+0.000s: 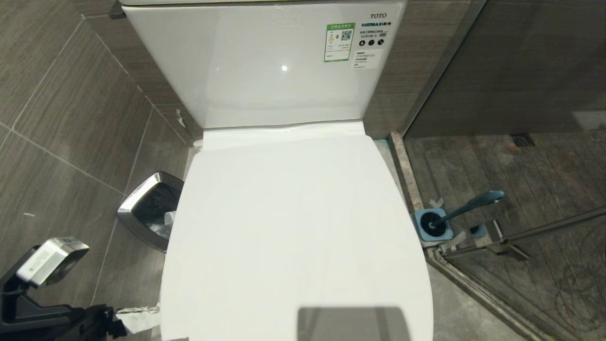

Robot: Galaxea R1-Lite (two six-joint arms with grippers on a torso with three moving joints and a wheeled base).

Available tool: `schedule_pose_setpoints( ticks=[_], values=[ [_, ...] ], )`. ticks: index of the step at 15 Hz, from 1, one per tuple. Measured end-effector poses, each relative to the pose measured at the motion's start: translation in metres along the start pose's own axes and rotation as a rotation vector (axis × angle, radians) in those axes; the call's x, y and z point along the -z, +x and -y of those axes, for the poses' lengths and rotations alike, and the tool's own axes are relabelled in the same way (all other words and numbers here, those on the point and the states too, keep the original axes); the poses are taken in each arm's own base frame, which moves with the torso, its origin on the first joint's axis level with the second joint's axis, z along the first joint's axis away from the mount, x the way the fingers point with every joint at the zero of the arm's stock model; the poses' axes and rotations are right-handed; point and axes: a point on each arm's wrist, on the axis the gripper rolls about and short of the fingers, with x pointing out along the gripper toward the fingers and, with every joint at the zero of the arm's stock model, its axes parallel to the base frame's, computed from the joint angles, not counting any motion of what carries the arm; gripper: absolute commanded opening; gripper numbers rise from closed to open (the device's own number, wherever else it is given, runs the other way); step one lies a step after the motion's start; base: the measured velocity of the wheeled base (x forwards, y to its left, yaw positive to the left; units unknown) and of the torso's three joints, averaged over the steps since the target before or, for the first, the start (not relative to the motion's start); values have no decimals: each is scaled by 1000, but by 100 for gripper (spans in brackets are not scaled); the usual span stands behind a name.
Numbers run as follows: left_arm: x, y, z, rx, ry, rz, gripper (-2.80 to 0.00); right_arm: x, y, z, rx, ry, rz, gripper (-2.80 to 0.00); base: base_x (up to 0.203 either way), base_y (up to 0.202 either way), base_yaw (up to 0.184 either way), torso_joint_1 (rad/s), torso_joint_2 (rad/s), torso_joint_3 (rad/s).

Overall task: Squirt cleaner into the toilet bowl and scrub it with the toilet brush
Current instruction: Use the left hand to lift the toilet lid slightly

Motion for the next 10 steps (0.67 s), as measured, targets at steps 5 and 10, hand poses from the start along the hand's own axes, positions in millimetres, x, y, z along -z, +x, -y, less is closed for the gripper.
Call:
schedule_pose_setpoints(
  ticks=[5,10],
  values=[
    [-1,-3,6,-8,-19,18,0,0,0,0,0,0,0,-280,0,0,0,0,0,0],
    [-3,-5,13,-29,-30,46,0,0,0,0,0,1,0,-280,0,0,0,0,0,0]
  ],
)
